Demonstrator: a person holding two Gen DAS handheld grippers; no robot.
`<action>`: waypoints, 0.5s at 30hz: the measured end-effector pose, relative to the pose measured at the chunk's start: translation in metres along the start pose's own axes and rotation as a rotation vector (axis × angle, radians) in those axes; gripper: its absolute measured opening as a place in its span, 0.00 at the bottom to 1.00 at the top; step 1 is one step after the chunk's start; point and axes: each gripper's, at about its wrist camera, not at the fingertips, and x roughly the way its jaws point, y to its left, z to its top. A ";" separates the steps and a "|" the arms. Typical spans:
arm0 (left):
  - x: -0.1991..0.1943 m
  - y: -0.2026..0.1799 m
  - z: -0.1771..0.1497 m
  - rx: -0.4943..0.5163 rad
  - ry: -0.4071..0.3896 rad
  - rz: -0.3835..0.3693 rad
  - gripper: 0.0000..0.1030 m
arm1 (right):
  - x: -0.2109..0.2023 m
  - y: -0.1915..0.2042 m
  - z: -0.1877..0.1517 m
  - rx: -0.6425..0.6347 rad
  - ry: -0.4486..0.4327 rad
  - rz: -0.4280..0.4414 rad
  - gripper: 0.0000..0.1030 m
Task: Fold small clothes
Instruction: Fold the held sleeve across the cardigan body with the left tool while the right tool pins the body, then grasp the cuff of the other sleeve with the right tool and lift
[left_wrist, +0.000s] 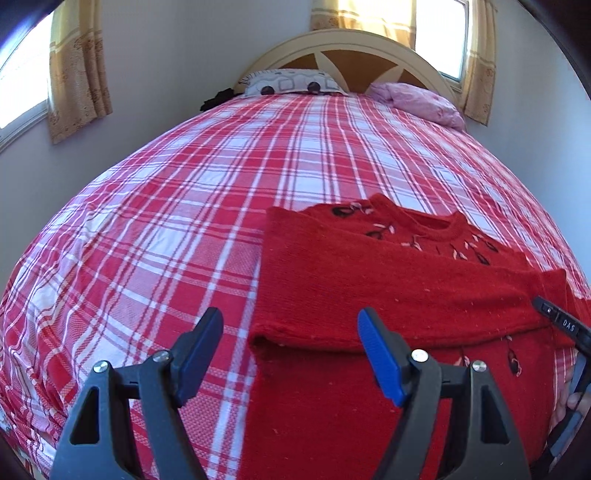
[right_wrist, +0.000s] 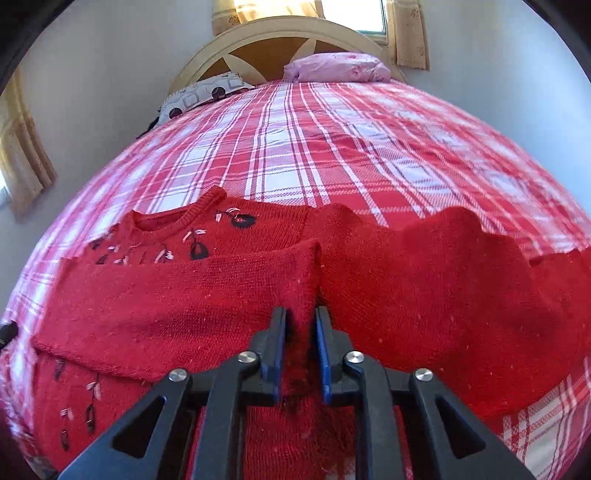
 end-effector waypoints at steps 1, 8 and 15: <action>-0.001 -0.002 -0.002 0.006 0.000 -0.005 0.77 | -0.006 -0.005 -0.002 0.029 -0.001 0.022 0.18; 0.002 -0.016 -0.007 0.033 0.004 -0.026 0.82 | -0.075 -0.054 -0.027 0.189 -0.156 -0.032 0.71; 0.002 -0.027 -0.013 0.042 0.017 -0.056 0.83 | -0.107 -0.155 -0.038 0.424 -0.180 -0.216 0.71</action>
